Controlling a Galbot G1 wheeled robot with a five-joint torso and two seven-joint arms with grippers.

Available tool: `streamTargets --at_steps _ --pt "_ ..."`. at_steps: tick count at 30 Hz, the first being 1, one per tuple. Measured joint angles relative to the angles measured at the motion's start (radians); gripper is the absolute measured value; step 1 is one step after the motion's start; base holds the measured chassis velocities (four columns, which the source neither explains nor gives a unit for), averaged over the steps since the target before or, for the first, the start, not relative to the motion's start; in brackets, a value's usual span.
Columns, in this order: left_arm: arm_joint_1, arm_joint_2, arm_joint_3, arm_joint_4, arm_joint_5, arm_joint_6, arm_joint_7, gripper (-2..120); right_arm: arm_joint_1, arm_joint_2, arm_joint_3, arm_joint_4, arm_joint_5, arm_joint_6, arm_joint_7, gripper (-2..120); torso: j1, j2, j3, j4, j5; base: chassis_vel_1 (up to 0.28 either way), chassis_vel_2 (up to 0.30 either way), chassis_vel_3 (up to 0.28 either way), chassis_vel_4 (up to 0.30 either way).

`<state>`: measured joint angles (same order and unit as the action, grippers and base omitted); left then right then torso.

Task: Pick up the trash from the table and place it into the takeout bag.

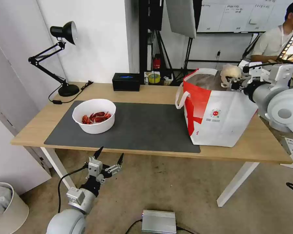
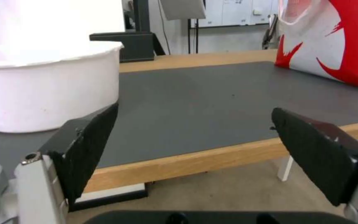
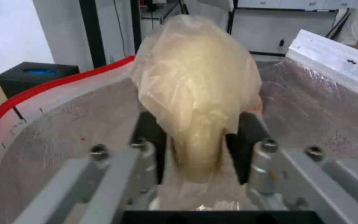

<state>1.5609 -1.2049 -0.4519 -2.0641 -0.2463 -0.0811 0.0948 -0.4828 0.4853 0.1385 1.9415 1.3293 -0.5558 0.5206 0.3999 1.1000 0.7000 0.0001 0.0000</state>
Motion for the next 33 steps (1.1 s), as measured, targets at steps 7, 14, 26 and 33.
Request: streamTargets --at_steps 7,14,26,33 --pt "-0.005 -0.002 0.007 0.0 0.0 0.0 0.0 100 -0.027 -0.004 0.02 0.007 0.002 0.002 0.0 63 0.0 0.0 0.0 -0.0001 0.0 0.0 0.0 0.0 0.0" --pt "-0.004 -0.003 0.004 0.0 0.001 0.0 -0.001 100 -0.054 -0.001 0.029 0.019 0.003 0.003 0.002 87 0.0 0.0 0.0 0.0 0.0 0.0 0.0 0.0 0.0" --pt "-0.011 -0.007 -0.001 -0.004 0.002 0.0 -0.002 100 -0.062 0.0 0.035 0.047 -0.002 0.086 -0.058 100 0.0 0.0 0.0 -0.0001 0.0 0.0 0.0 0.0 0.0" --pt "-0.014 -0.007 -0.005 -0.002 0.003 0.001 -0.004 100 -0.074 0.038 -0.025 0.114 -0.098 0.309 -0.148 100 0.0 0.0 0.0 0.0 -0.0003 0.0 0.0 0.0 0.0"
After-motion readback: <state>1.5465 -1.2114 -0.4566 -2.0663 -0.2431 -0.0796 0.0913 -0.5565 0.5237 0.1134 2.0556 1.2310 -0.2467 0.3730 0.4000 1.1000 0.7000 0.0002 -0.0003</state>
